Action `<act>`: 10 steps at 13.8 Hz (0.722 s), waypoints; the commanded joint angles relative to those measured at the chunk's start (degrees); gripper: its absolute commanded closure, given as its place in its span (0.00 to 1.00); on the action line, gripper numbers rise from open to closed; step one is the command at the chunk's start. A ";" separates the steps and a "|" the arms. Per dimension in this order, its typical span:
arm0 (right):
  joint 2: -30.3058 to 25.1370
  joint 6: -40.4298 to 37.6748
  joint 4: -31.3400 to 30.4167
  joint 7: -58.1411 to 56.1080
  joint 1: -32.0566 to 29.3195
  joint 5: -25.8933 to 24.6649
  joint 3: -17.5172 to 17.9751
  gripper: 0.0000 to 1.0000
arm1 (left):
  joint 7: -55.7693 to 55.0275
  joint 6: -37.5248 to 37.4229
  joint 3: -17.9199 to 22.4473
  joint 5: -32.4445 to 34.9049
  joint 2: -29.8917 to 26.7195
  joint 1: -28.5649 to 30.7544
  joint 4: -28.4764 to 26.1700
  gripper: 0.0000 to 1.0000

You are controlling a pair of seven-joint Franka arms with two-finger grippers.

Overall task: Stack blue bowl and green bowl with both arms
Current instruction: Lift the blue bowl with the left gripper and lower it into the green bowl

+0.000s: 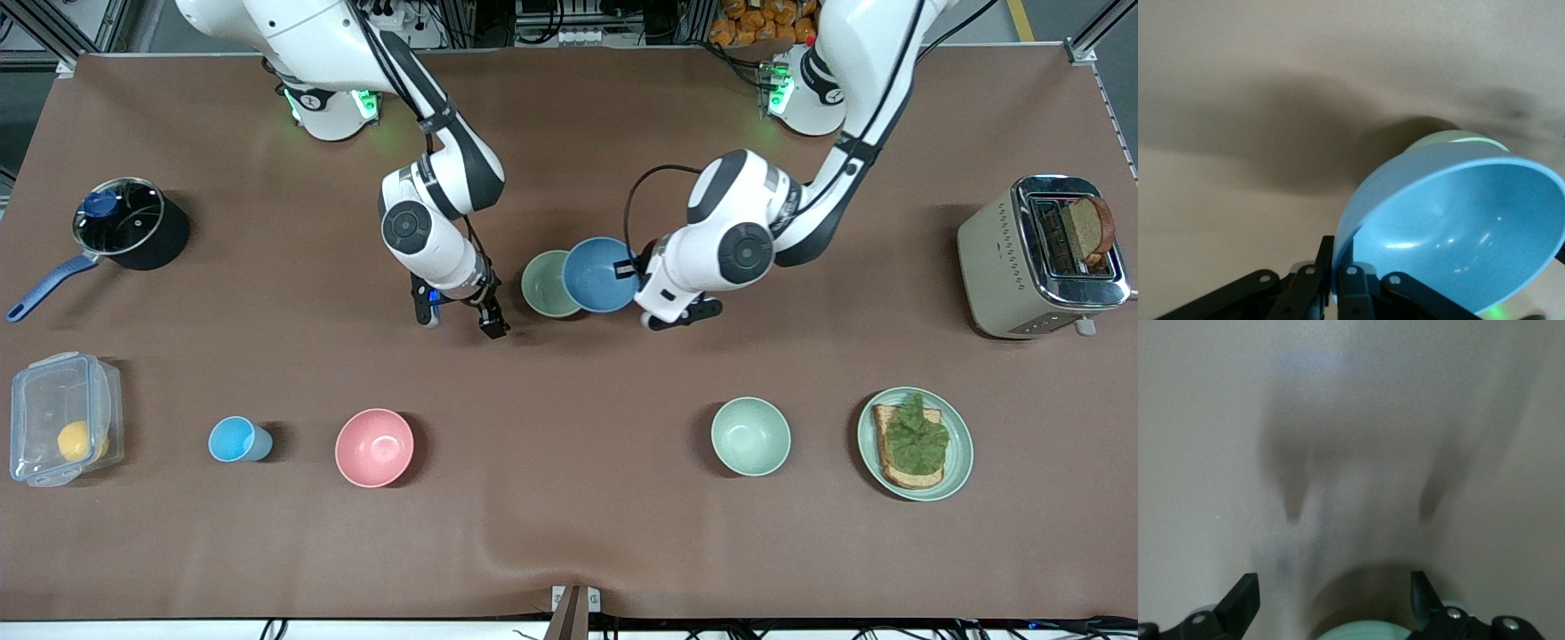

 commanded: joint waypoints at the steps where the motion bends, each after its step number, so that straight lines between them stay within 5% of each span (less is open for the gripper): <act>1: -0.04 1.90 -1.23 -0.47 -0.38 3.04 0.63 0.00 | -2.96 -0.16 0.06 -0.83 5.16 -1.76 5.89 1.00; 10: 1.37 6.04 -1.23 -1.60 0.32 7.80 1.77 0.00 | -4.81 6.52 0.58 -0.04 10.97 -8.08 6.79 1.00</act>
